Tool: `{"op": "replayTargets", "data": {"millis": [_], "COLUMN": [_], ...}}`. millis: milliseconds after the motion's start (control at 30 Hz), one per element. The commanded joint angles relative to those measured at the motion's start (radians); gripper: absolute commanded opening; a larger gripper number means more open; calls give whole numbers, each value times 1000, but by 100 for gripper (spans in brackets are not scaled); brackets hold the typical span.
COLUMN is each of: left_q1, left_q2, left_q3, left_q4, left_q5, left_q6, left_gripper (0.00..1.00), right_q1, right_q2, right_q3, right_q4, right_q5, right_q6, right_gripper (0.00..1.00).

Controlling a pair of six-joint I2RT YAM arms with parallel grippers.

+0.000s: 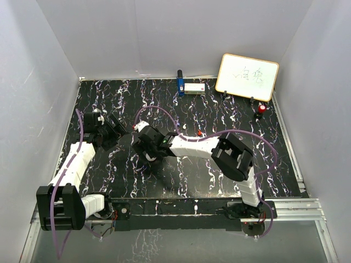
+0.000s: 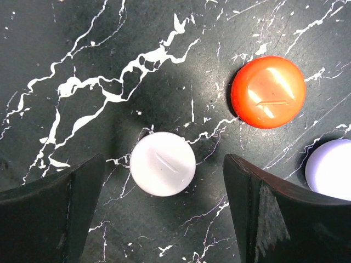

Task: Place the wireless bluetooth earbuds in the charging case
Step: Pick up the charging case at the center of the board.

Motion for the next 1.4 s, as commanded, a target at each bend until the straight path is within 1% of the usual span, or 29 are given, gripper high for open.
{"op": "replayTargets", "data": {"millis": [0, 433, 567, 867, 1167, 1200, 1300, 1367], "left_q1": [18, 29, 33, 39, 47, 48, 47, 47], "left_q2": [-39, -33, -29, -28, -24, -24, -22, -23], "left_q3": [-3, -17, -23, -31, -36, -38, -42, -43], "left_q4": [-27, -17, -10, -10, -1, 0, 5, 7], "left_q5": [26, 52, 61, 73, 89, 91, 95, 97], "left_q6": [6, 14, 16, 28, 34, 35, 33, 29], "left_gripper": [88, 88, 88, 88, 88, 88, 88, 88], "right_q1": [2, 3, 3, 26, 41, 40, 40, 40], "right_q2": [9, 12, 22, 46, 73, 74, 78, 76], "right_q3": [45, 5, 7, 8, 23, 22, 19, 8], "right_q4": [11, 13, 6, -33, -88, -89, -90, -79], "right_q5": [25, 5, 17, 72, 132, 138, 143, 141], "right_q6": [24, 109, 137, 254, 298, 298, 270, 224], "right_gripper": [85, 78, 76, 70, 59, 55, 49, 46]}}
